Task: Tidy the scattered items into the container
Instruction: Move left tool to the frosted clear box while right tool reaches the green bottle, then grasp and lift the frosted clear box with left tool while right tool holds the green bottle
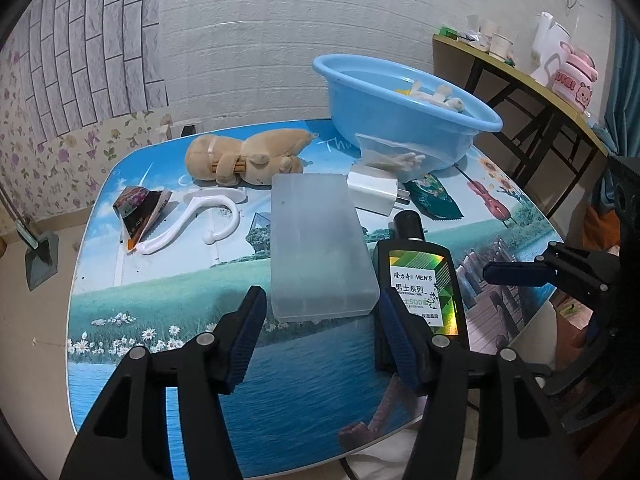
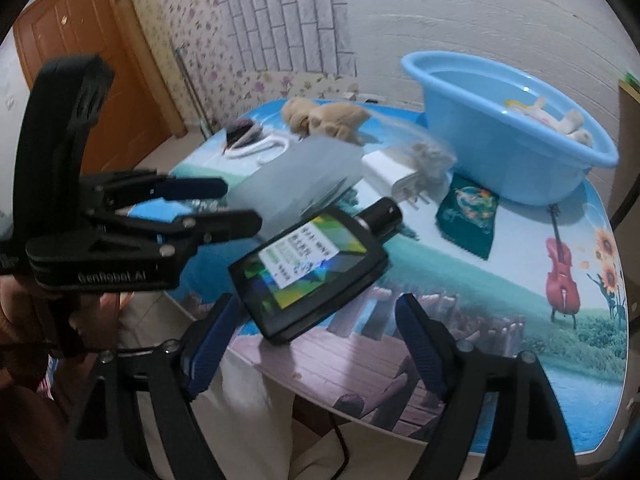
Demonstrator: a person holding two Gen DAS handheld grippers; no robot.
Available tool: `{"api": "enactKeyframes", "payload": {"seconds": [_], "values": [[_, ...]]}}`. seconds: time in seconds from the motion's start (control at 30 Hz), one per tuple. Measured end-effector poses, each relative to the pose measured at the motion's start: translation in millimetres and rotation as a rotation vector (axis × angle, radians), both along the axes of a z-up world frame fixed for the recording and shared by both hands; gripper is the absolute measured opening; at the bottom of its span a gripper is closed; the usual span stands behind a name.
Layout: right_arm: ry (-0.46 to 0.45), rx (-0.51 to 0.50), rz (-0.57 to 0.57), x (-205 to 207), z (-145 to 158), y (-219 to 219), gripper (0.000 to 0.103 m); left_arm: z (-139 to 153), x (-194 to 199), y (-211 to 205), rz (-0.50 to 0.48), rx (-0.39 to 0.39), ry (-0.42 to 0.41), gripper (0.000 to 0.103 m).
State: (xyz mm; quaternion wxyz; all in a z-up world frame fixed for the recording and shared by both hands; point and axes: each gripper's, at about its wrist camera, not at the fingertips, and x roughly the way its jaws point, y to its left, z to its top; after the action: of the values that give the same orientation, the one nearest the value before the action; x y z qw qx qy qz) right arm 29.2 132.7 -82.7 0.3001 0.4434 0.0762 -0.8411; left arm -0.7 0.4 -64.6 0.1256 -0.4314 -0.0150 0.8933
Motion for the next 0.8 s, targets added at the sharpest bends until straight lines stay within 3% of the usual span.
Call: {"api": "enactKeyframes", "payload": {"seconds": [0.27,0.43,0.53,0.67,0.8], "values": [[0.001,0.023,-0.124,-11.2,-1.4,20.2,0.083,-2.6,-1.0,2.7,-0.002,-0.001,-0.007,0.059],[-0.031,-0.024,-0.231,-24.1,-1.7,53.7,0.083,-3.9,-5.5,5.7,-0.01,-0.011,-0.004,0.061],[-0.019,-0.052,-0.184,-19.1,2.9,52.6,0.083,-7.0,-13.5,8.0,-0.008,-0.018,-0.009,0.062],[0.013,-0.033,-0.056,-3.0,3.6,28.6,0.083,-8.8,-22.9,11.3,-0.007,-0.019,-0.005,0.064],[0.004,-0.008,-0.008,1.9,-1.5,11.9,0.083,-10.4,-28.7,11.0,-0.005,-0.014,-0.006,0.064]]}}
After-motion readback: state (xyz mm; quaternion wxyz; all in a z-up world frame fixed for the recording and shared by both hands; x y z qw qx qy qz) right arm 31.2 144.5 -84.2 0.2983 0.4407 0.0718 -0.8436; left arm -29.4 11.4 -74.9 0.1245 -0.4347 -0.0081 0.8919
